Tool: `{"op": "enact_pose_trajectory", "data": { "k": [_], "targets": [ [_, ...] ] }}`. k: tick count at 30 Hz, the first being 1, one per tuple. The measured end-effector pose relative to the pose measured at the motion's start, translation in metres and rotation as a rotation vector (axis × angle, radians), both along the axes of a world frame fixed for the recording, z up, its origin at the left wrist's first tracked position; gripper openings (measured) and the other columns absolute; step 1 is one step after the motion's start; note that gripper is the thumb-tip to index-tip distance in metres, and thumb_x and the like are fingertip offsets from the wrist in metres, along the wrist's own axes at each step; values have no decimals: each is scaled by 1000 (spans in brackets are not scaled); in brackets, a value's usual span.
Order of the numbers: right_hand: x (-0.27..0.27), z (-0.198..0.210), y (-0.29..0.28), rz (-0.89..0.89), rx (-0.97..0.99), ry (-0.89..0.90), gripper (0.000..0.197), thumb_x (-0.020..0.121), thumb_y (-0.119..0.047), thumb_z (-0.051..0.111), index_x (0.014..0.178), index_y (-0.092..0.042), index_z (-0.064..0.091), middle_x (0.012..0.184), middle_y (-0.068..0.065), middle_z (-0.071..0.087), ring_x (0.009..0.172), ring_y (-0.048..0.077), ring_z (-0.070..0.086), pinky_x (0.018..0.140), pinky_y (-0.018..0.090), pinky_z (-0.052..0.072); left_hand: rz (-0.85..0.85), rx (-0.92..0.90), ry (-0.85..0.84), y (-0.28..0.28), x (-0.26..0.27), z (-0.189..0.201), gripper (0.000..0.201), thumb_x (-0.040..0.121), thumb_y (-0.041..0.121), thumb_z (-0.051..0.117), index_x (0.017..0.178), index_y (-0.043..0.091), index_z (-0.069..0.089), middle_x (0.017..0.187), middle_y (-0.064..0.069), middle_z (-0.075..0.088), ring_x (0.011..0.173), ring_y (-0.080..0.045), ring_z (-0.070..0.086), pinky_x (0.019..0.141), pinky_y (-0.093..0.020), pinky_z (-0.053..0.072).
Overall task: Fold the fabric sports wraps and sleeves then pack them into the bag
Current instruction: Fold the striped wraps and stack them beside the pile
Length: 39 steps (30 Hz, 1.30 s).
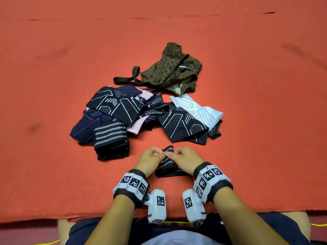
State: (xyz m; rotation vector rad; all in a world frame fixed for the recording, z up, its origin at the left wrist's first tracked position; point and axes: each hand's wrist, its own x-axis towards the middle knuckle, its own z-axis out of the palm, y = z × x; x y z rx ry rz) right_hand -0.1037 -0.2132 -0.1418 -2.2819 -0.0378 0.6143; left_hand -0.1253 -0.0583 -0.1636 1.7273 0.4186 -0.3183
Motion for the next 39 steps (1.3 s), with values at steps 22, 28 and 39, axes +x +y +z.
{"op": "enact_pose_trajectory", "data": {
  "k": [22,28,39],
  "targets": [
    [0,-7,-16,-5,-123,0,28,90,-43,59,73,-24,49,89,1,68,81,22,63,61,29,40,192,-132,70,-4,1,-2,28,85,-8,68,96,11,51,68,-3,55,51,-6,57,50,-16,47],
    [-8,-9,-19,-68,-46,-50,33,92,-41,64,70,-25,46,69,-11,51,62,6,49,51,20,32,155,-119,47,-7,2,-6,20,87,-7,66,97,8,58,70,-6,63,55,-9,62,55,-20,51],
    [-9,-10,-19,-76,-80,-79,42,91,-40,68,66,-21,40,63,-9,47,56,5,43,48,21,27,91,-148,43,-5,0,-9,18,89,-5,63,102,7,66,59,3,60,53,-6,55,59,-20,48]
  ]
}}
